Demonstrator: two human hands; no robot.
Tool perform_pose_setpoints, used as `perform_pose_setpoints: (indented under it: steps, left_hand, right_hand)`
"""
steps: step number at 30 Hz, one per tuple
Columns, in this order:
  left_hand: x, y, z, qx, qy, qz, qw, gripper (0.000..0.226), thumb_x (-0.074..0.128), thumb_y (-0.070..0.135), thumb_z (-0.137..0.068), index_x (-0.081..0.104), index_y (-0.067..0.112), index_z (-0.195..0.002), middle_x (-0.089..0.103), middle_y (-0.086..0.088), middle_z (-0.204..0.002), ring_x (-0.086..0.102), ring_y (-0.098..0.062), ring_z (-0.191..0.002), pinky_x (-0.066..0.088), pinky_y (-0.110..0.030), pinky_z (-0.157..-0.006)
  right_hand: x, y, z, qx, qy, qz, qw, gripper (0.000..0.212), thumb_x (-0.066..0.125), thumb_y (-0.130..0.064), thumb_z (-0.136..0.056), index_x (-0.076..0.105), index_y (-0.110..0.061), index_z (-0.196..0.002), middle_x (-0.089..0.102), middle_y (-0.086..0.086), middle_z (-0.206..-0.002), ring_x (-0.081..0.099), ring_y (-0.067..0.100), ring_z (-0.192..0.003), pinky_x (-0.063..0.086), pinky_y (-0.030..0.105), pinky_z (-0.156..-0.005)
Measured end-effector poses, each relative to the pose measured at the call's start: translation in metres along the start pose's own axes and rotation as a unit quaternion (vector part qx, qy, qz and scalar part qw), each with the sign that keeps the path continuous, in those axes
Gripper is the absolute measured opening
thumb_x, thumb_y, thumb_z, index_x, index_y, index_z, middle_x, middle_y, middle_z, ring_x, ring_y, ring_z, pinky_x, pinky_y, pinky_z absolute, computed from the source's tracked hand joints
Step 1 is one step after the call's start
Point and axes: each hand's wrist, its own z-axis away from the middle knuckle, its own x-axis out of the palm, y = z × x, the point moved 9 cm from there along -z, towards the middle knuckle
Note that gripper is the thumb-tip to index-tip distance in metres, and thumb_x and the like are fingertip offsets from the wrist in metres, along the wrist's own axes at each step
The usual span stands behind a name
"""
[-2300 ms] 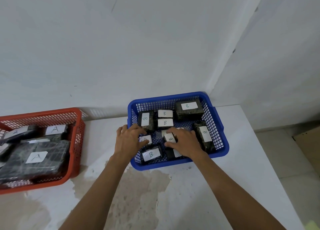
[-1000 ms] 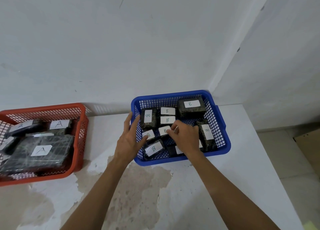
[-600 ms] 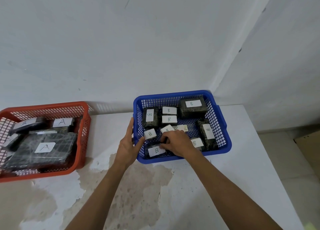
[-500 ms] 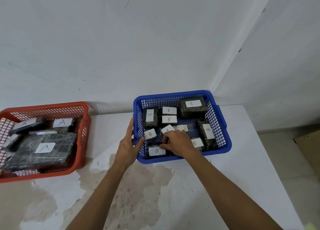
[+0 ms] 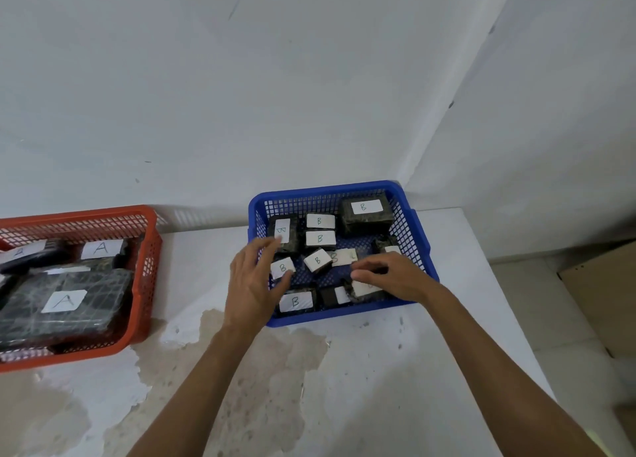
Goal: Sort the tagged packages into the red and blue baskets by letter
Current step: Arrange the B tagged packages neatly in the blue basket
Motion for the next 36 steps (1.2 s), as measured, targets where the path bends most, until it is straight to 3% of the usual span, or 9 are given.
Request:
perform_pose_setpoints:
  steps: [4, 7, 12, 16, 20, 23, 28, 32, 36]
  left_hand:
    - [0.056, 0.028, -0.007, -0.024, -0.192, 0.125, 0.973, 0.039, 0.068, 0.034, -0.087, 0.063, 0.021, -0.123, 0.069, 0.006, -0.106, 0.063, -0.004, -0.093, 0.056, -0.034, -0.085]
    - [0.091, 0.035, -0.005, -0.044, -0.285, 0.13, 0.949, 0.035, 0.069, 0.037, -0.086, 0.066, 0.023, -0.118, 0.071, 0.006, -0.104, 0.065, -0.006, -0.091, 0.056, -0.034, -0.085]
    - [0.108, 0.037, -0.011, -0.045, -0.281, 0.107, 0.953, 0.032, 0.07, 0.036, -0.086, 0.068, 0.024, -0.116, 0.071, 0.004, -0.107, 0.062, -0.01, -0.089, 0.054, -0.03, -0.081]
    - [0.112, 0.035, -0.011, -0.058, -0.282, 0.107, 0.952, 0.029, 0.07, 0.035, -0.086, 0.07, 0.024, -0.112, 0.074, 0.002, -0.095, 0.064, -0.008, -0.08, 0.056, -0.03, -0.075]
    - [0.111, 0.032, -0.008, -0.066, -0.288, 0.122, 0.948, 0.028, 0.069, 0.035, -0.087, 0.07, 0.024, -0.112, 0.074, 0.005, -0.094, 0.065, -0.001, -0.079, 0.053, -0.017, -0.071]
    - [0.107, 0.029, -0.008, -0.067, -0.281, 0.124, 0.949, 0.031, 0.069, 0.037, -0.087, 0.069, 0.024, -0.114, 0.074, 0.006, -0.096, 0.065, -0.001, -0.081, 0.053, -0.018, -0.074]
    - [0.109, 0.026, -0.007, -0.077, -0.287, 0.115, 0.948, 0.03, 0.069, 0.036, -0.086, 0.07, 0.024, -0.113, 0.074, 0.003, -0.1, 0.067, -0.007, -0.087, 0.057, -0.03, -0.081]
    - [0.113, 0.025, -0.005, -0.067, -0.32, 0.072, 0.943, 0.027, 0.069, 0.035, -0.087, 0.071, 0.023, -0.112, 0.072, 0.003, -0.109, 0.065, -0.013, -0.095, 0.053, -0.029, -0.086]
    - [0.116, 0.03, -0.007, -0.035, -0.348, 0.008, 0.937, 0.033, 0.066, 0.038, -0.088, 0.066, 0.025, -0.119, 0.068, 0.001, -0.118, 0.062, -0.021, -0.104, 0.049, -0.04, -0.092]
  right_hand:
    - [-0.009, 0.021, 0.006, 0.028, -0.009, 0.023, 0.999, 0.049, 0.064, -0.065, -0.08, 0.071, -0.034, -0.117, 0.069, -0.015, -0.114, 0.062, 0.005, -0.104, 0.049, 0.022, -0.089]
    - [-0.011, 0.023, 0.007, 0.023, 0.005, 0.063, 0.998, 0.045, 0.067, -0.058, -0.084, 0.072, -0.03, -0.118, 0.069, -0.012, -0.114, 0.062, 0.008, -0.103, 0.05, 0.023, -0.087]
    - [0.0, 0.021, 0.005, -0.018, 0.002, 0.235, 0.972, 0.054, 0.064, -0.06, -0.086, 0.062, -0.031, -0.132, 0.063, -0.005, -0.134, 0.053, 0.019, -0.12, 0.043, 0.04, -0.104]
    - [0.004, 0.008, -0.005, -0.083, 0.005, 0.386, 0.919, 0.062, 0.052, -0.065, -0.09, 0.049, -0.034, -0.143, 0.052, -0.008, -0.146, 0.04, 0.022, -0.134, 0.028, 0.045, -0.11]
    - [0.006, 0.017, -0.011, -0.091, -0.018, 0.479, 0.873, 0.06, 0.039, -0.066, -0.095, 0.041, -0.037, -0.147, 0.05, -0.008, -0.149, 0.026, 0.023, -0.147, 0.009, 0.051, -0.118]
    - [0.008, 0.018, -0.015, -0.093, -0.015, 0.49, 0.866, 0.061, 0.039, -0.069, -0.092, 0.043, -0.039, -0.146, 0.058, -0.002, -0.142, 0.023, 0.022, -0.149, -0.005, 0.053, -0.12]
    - [0.007, 0.019, -0.016, -0.092, -0.008, 0.49, 0.867, 0.062, 0.043, -0.071, -0.09, 0.043, -0.043, -0.145, 0.053, 0.001, -0.147, 0.022, 0.021, -0.15, -0.016, 0.054, -0.117]
    - [0.001, 0.016, -0.016, -0.088, 0.016, 0.423, 0.902, 0.052, 0.054, -0.065, -0.089, 0.054, -0.043, -0.136, 0.058, -0.004, -0.139, 0.033, 0.017, -0.144, -0.013, 0.052, -0.118]
    - [-0.017, 0.013, -0.017, -0.069, 0.076, 0.29, 0.952, 0.037, 0.06, -0.052, -0.091, 0.064, -0.038, -0.126, 0.067, -0.006, -0.119, 0.048, 0.017, -0.127, -0.004, 0.049, -0.119]
